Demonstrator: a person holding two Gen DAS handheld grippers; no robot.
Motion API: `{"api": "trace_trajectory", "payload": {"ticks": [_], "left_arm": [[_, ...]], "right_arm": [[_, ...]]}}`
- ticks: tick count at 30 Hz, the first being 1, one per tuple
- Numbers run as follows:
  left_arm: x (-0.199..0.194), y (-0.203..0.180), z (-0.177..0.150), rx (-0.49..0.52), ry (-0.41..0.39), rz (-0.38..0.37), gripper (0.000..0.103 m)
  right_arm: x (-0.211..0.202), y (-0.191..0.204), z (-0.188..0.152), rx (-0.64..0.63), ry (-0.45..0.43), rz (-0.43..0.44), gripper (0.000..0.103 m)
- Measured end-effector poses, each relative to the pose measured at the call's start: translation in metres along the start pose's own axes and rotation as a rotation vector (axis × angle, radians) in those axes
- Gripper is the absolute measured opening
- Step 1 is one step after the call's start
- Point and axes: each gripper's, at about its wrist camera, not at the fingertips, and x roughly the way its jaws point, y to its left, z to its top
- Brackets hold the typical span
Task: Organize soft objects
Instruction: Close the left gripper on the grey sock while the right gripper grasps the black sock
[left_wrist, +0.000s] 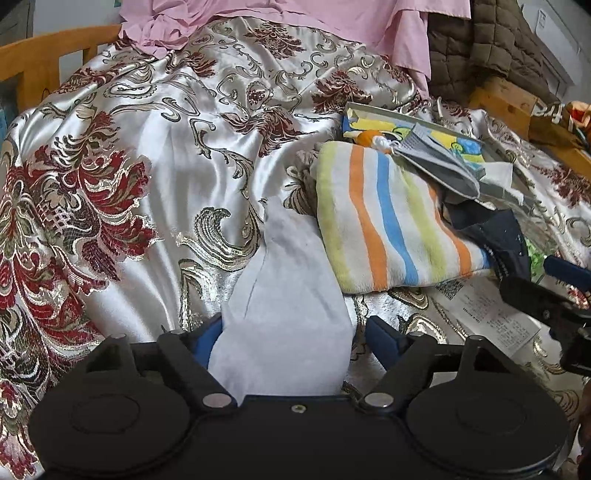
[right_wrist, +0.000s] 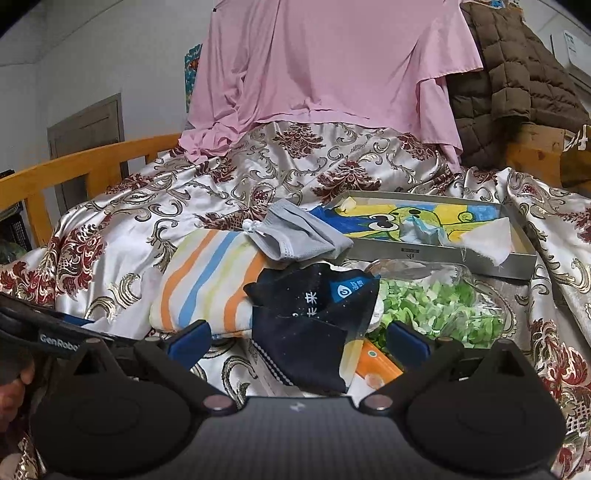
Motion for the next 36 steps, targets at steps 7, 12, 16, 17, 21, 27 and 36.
{"api": "trace_trajectory", "payload": {"ticks": [7,12,16,17,21,27,36], "left_arm": [[-0.003,0.008,0.0,-0.081,-0.015,-0.022,0.052],[-0.001,0.002,-0.003,-0.035,-0.008,-0.015,0.049],[-0.002,0.003,-0.003,-0.055,-0.01,-0.04,0.042],[-0.002,0.004,-0.004,-0.064,-0.009,-0.053,0.039],[-0.004,0.001,-0.007,-0.065,-0.005,-0.111,0.027],[-0.005,-0.012,-0.014,-0.014,0.005,-0.183,0.019],[-0.015,-0.017,-0.017,0.0,-0.03,-0.229,0.014]], "right_arm": [[0.01,0.002,0.005,-0.039,-0.061,-0.002,0.098],[0.018,0.003,0.003,-0.047,-0.034,0.006,0.087],[0.018,0.004,0.002,-0.041,-0.023,0.016,0.087],[0.018,0.004,0.002,-0.038,-0.02,0.017,0.087],[0.019,0.002,0.0,-0.014,-0.01,0.02,0.076],[0.017,-0.004,0.0,0.031,0.0,0.038,0.06],[0.011,0.002,0.003,0.008,-0.009,0.053,0.038]]}}
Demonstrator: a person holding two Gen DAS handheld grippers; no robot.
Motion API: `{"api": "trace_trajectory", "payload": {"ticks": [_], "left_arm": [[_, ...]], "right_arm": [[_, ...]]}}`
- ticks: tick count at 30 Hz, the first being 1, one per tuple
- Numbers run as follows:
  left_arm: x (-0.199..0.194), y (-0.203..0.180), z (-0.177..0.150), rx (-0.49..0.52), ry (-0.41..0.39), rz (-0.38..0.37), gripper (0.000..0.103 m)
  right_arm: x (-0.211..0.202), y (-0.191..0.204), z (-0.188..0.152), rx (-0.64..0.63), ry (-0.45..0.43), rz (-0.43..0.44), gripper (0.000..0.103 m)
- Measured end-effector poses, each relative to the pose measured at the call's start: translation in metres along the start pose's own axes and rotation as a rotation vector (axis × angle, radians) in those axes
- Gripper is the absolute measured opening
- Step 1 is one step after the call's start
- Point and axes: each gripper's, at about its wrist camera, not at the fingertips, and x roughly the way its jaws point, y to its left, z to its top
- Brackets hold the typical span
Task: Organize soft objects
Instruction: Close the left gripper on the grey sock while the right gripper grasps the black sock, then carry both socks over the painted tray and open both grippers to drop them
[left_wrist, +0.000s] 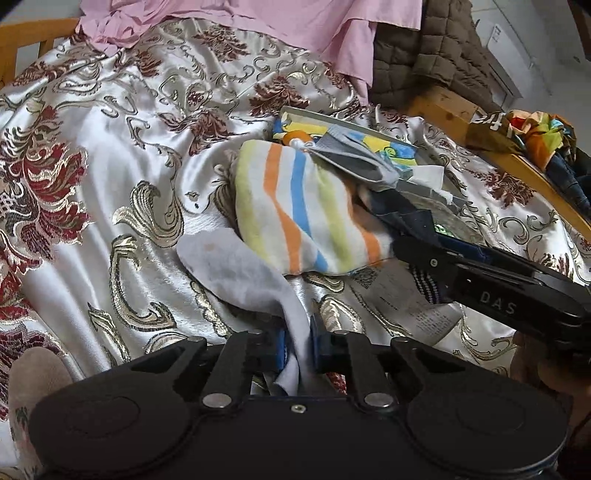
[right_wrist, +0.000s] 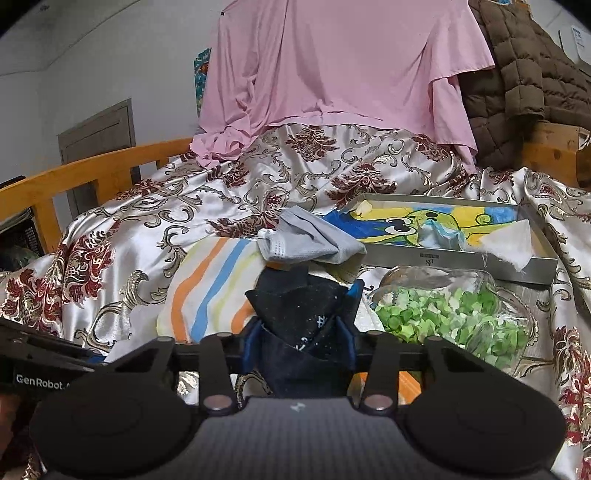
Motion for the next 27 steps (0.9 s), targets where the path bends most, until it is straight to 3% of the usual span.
{"api": "trace_trajectory", "payload": {"ticks": [6,14,17,21,27], "left_arm": [[-0.003,-0.008,-0.006,0.031,0.003,-0.003,0.012],[-0.016,-0.022,-0.011,0.022,-0.009,-0.019,0.011],[-0.022,-0.03,-0.014,0.015,-0.014,-0.024,0.011],[-0.031,-0.042,-0.014,0.027,-0.036,-0.031,0.011],[-0.048,-0.051,-0.006,0.028,-0.091,-0.02,0.011]], "right_arm": [[-0.004,0.004,0.0,-0.016,0.005,0.007,0.024],[-0.014,0.008,0.0,0.001,0.058,0.11,0.022],[-0.016,0.007,0.0,0.028,0.074,0.144,0.016],[-0.024,0.005,0.003,0.047,0.048,0.165,0.009],[-0.039,0.0,0.011,0.074,-0.018,0.17,0.008]]}}
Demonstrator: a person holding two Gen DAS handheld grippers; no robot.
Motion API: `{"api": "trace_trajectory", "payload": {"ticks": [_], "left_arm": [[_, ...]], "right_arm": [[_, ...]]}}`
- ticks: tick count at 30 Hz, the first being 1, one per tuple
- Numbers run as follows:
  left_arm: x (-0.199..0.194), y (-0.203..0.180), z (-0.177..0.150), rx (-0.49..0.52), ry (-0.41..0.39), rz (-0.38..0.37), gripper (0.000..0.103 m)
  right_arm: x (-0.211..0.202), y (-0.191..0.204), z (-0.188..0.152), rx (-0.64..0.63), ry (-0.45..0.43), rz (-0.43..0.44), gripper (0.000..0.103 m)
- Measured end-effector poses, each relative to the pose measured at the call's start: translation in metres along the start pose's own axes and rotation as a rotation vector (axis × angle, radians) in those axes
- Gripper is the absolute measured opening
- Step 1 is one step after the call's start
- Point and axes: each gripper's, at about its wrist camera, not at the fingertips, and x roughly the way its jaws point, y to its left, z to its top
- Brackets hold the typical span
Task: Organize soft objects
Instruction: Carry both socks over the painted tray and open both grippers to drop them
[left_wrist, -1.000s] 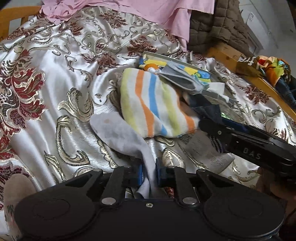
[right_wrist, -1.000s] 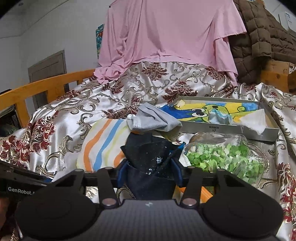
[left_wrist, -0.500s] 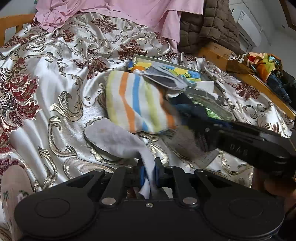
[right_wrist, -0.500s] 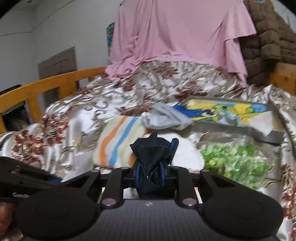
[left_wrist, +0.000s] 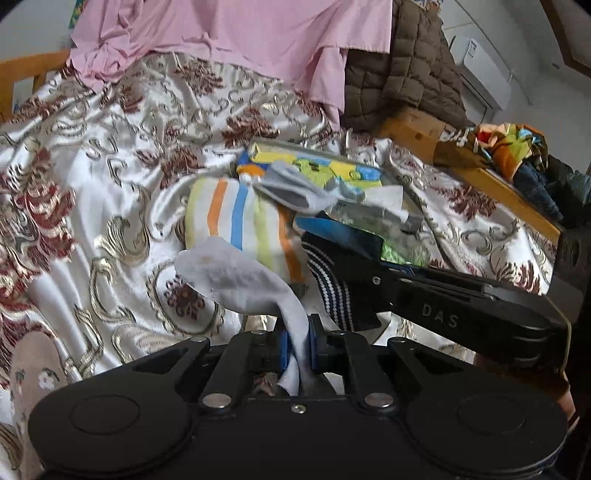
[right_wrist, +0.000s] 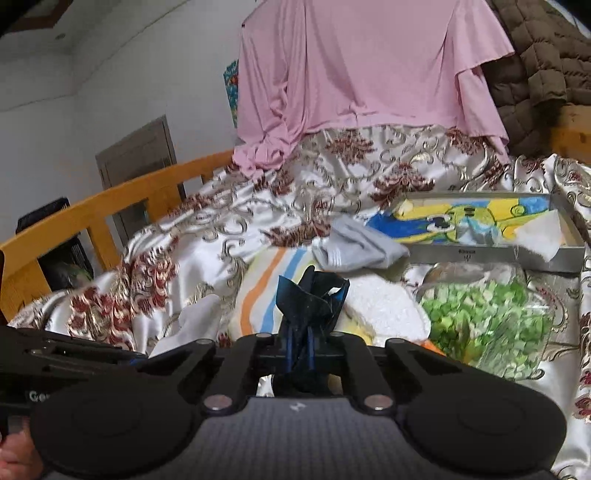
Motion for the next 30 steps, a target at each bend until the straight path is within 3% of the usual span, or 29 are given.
{"api": "trace_trajectory", "payload": {"ticks": [8,14,25,30], "left_arm": [[-0.006,-0.013,0.03,0.036,-0.06,0.008,0.011],[0.011,-0.031,0.057,0.076,-0.074,0.001,0.011],[0.097,-0.08,0.134,0.103,-0.087,-0.052,0.011],[0.146,-0.1,0.164,0.123,-0.085,-0.068,0.011]], "right_arm": [[-0.025,-0.016,0.018,0.046,-0.092,-0.032,0.008],[-0.038,-0.041,0.043,0.031,-0.171,-0.092,0.009],[-0.002,-0.133,0.095,0.059,-0.251,-0.186,0.009],[0.012,-0.183,0.1,0.172,-0.29,-0.2,0.009]]}}
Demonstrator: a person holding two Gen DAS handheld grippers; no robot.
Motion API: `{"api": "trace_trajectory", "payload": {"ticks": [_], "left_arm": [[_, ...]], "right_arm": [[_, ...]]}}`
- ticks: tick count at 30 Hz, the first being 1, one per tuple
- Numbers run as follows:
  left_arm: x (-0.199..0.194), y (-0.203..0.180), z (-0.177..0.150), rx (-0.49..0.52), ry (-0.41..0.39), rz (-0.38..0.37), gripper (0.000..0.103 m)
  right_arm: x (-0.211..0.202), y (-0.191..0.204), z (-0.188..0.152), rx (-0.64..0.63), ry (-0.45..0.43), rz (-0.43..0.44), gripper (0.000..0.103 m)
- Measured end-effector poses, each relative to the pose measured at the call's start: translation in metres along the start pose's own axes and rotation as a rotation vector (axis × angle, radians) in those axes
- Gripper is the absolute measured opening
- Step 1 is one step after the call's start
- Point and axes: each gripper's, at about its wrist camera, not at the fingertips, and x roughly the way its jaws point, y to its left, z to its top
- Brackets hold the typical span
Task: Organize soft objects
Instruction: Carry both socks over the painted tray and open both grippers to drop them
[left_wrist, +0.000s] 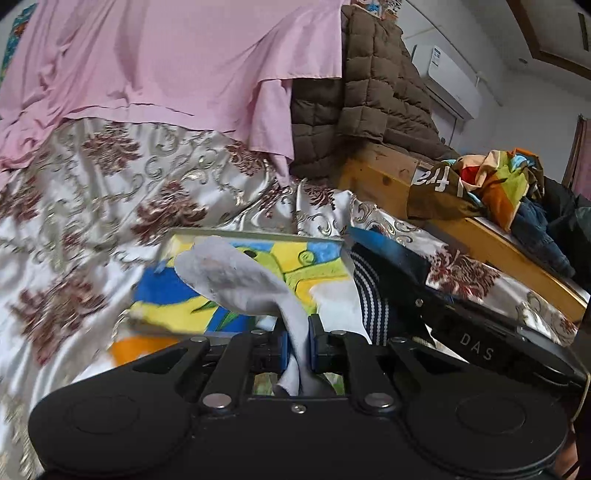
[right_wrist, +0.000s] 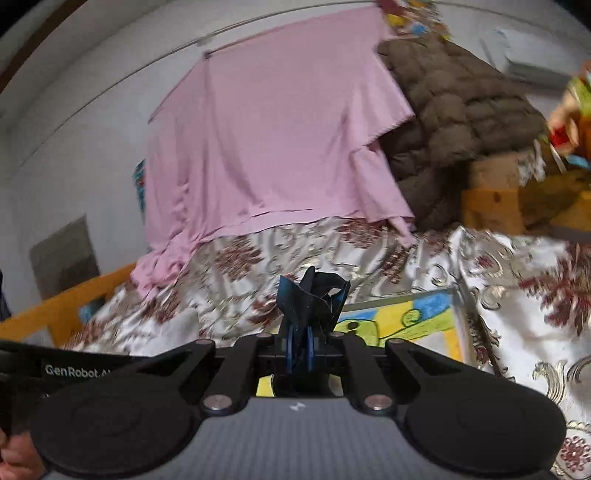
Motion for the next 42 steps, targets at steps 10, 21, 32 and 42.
{"api": "trace_trajectory", "payload": {"ticks": [10,21,32,42], "left_arm": [[0.101,-0.026,0.025,0.026,0.03,-0.009,0.011],[0.176,-0.032,0.016,0.06,0.099,0.055,0.011],[0.202,-0.024,0.004,0.057,0.182,0.12,0.014],[0.2,-0.027,0.007,0.064,0.2,0.157,0.029]], "right_arm": [[0.034,-0.078,-0.001,0.151,-0.03,-0.033,0.009],[0.07,-0.128,-0.013,0.252,0.037,-0.059,0.009],[0.091,-0.132,-0.028,0.255,0.143,-0.075,0.014],[0.089,-0.126,-0.024,0.237,0.157,-0.078,0.041]]}}
